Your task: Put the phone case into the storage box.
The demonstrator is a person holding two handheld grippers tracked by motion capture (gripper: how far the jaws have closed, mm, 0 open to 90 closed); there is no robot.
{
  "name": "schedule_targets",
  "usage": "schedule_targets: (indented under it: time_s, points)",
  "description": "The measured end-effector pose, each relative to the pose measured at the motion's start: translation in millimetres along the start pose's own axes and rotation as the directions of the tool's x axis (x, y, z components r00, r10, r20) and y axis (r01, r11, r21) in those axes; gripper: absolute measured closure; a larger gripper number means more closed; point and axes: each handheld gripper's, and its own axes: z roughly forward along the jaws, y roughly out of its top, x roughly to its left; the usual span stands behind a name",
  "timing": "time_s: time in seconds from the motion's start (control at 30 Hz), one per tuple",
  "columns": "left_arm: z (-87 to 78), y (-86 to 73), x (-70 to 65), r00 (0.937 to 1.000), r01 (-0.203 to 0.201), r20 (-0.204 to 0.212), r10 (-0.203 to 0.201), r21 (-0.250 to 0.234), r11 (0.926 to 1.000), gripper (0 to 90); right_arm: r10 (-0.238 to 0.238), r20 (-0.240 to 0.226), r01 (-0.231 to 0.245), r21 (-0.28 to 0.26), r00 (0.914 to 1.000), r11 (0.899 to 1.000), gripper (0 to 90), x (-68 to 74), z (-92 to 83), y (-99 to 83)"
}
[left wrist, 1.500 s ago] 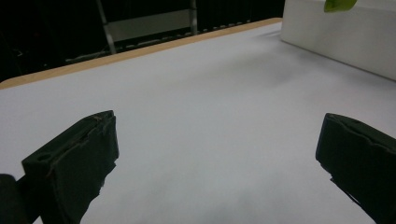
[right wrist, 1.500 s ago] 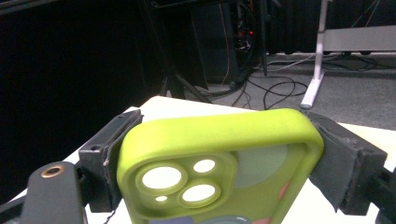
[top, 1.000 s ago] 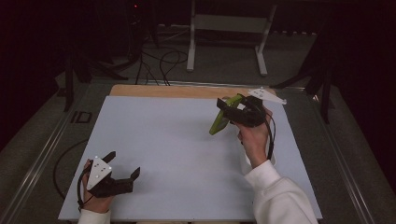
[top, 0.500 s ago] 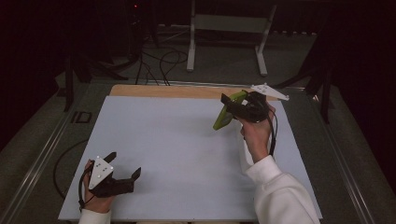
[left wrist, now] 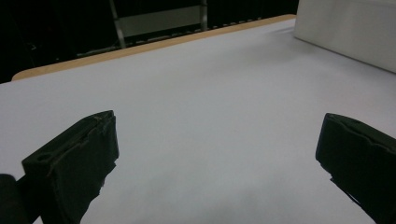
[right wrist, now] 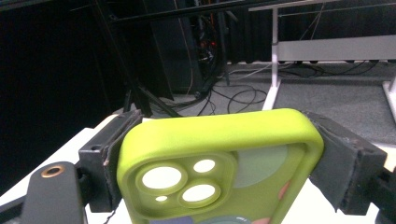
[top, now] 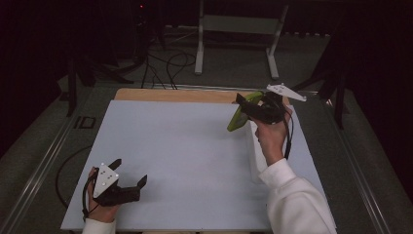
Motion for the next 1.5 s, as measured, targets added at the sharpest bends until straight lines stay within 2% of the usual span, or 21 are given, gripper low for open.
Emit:
schedule_targets:
  time_s: [0.3, 0.87, 1.3, 1.5]
  points:
    - [0.0, -0.2, -0.2, 1.0, -0.001, -0.001, 0.001, 0.001, 1.0, 0.0, -0.009, 0.014, 0.009, -0.011, 0.9999, 1.0, 17.2, -0.9, 1.1, 6.3]
    - [0.7, -0.2, -1.5, 1.0, 0.0, 0.003, 0.0, -0.001, 1.0, 0.0, -0.022, 0.062, 0.023, -0.012, 0.9978, 1.0, 17.2, -11.6, 4.6, 12.7]
    - [0.9, -0.2, -2.1, 1.0, -0.002, 0.006, 0.002, -0.002, 1.0, 0.0, -0.021, 0.098, 0.022, -0.012, 0.9949, 1.0, 17.2, -20.3, 9.0, 14.6]
    - [1.6, -0.4, -2.8, 1.0, -0.006, 0.007, 0.006, 0.001, 1.0, 0.0, -0.006, 0.121, 0.008, -0.016, 0.9927, 1.0, 17.2, -26.3, 10.5, 15.0]
